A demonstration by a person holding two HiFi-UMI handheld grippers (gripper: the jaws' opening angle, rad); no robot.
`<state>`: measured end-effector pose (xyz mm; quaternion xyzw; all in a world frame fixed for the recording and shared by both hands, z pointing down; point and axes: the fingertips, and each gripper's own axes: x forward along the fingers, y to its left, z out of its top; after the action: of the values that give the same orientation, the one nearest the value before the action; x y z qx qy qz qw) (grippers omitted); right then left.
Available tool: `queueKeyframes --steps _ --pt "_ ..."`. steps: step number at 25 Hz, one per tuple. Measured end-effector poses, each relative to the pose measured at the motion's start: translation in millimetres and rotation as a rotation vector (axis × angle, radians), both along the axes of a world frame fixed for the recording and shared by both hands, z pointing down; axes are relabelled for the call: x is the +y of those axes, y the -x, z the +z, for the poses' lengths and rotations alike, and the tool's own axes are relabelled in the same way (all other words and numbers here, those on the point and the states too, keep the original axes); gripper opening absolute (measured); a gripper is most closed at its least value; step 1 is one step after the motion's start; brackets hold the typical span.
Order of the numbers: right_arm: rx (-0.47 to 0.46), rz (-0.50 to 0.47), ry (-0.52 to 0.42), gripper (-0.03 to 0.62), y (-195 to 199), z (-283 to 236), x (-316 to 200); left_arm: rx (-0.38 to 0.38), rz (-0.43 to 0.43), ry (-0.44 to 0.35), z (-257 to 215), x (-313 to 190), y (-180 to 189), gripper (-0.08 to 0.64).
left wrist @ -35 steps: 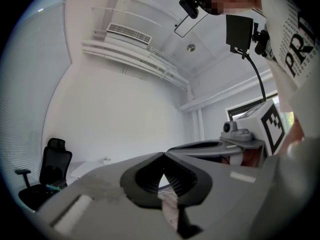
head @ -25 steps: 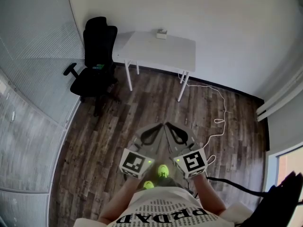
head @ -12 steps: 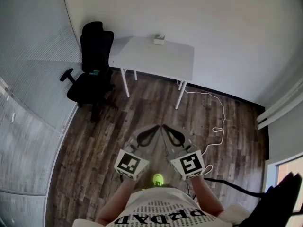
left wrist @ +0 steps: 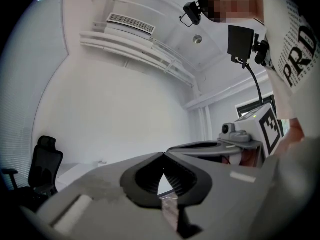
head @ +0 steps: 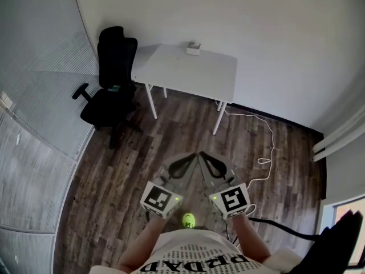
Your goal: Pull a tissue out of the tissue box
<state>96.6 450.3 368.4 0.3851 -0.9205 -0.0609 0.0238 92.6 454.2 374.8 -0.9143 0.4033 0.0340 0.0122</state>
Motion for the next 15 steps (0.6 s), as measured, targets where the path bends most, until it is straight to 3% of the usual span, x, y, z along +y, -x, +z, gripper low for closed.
queueKeyframes --steps 6,9,13,15 --pt "0.018 0.022 0.022 0.009 -6 6 -32 0.009 0.014 -0.014 1 -30 -4 -0.009" --pt "0.023 0.03 0.03 0.009 5 8 -51 0.041 0.014 -0.014 -1 -47 8 -0.009" --pt "0.039 0.034 0.013 0.009 19 8 -77 -0.004 0.039 -0.023 10 -75 22 -0.009" --pt "0.039 0.037 0.0 0.009 27 3 -89 0.019 0.044 -0.019 6 -88 27 -0.009"
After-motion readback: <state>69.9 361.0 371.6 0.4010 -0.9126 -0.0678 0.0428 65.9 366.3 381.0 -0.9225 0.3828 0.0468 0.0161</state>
